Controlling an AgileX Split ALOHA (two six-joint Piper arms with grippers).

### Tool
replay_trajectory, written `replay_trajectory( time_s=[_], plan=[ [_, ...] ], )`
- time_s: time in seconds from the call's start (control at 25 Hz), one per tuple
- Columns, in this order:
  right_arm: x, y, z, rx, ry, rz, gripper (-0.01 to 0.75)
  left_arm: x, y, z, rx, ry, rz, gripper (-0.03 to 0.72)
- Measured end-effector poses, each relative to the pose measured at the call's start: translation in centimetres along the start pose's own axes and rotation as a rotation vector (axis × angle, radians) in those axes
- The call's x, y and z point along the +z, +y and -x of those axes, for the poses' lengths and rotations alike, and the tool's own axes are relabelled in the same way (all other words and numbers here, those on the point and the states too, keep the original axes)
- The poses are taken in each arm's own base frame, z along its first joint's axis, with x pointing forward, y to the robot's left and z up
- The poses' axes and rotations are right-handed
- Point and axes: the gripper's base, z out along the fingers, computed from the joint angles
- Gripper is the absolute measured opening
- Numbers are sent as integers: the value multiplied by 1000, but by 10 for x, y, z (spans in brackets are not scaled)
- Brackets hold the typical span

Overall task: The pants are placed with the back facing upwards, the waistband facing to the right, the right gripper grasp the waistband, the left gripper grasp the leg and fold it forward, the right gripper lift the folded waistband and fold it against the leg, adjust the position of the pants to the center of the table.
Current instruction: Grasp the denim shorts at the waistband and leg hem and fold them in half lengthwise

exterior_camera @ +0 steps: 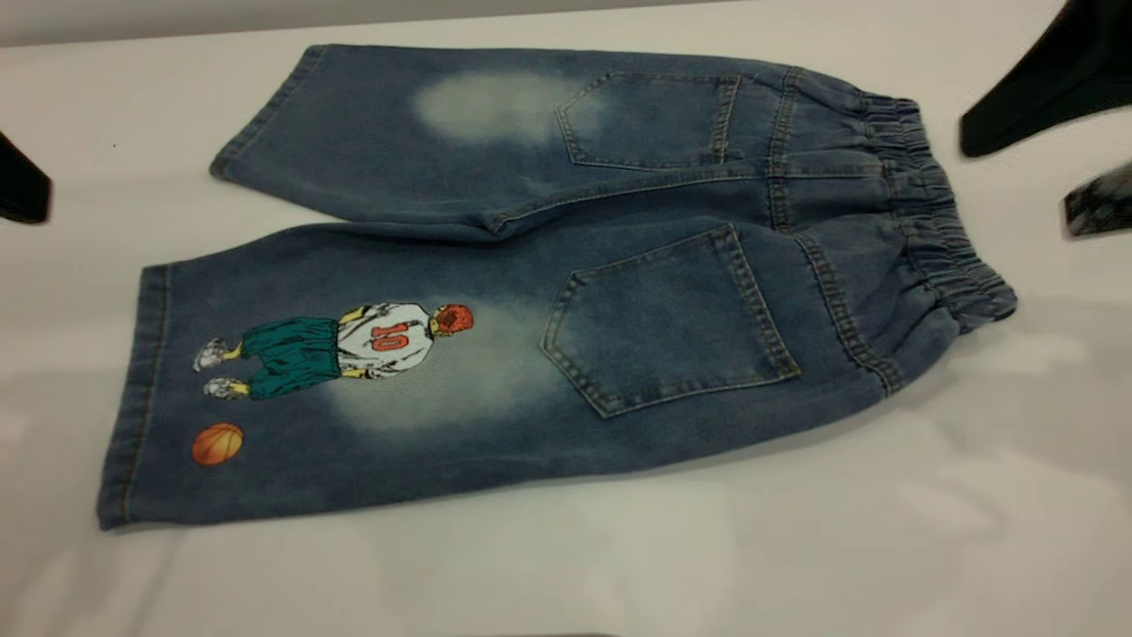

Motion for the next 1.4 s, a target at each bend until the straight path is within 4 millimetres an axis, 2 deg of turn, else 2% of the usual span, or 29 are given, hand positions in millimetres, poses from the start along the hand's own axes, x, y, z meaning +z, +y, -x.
replay_trajectory(
  time_s=[0.16, 0.4, 0.6, 0.88, 1.0, 1.16, 1.4],
  plan=[
    [25, -21, 5, 72, -8, -48, 570, 3, 0, 2, 39, -13, -7, 442],
    [50, -47, 10, 122, -1, -155, 570, 3, -1, 3, 48, -22, -13, 442],
    [66, -55, 21, 126, 11, -166, 570, 3, -1, 3, 47, -22, -14, 442],
    [76, -62, 21, 143, 36, -172, 558, 3, -1, 3, 48, -29, -11, 442],
    [77, -60, 26, 128, 24, -161, 505, 3, -1, 3, 48, -29, -11, 442],
    [82, -61, 26, 126, 34, -137, 372, 3, -1, 3, 50, -29, -11, 442],
    [88, -62, 22, 115, 67, -97, 105, 3, -1, 3, 50, -28, -11, 442]
  ],
)
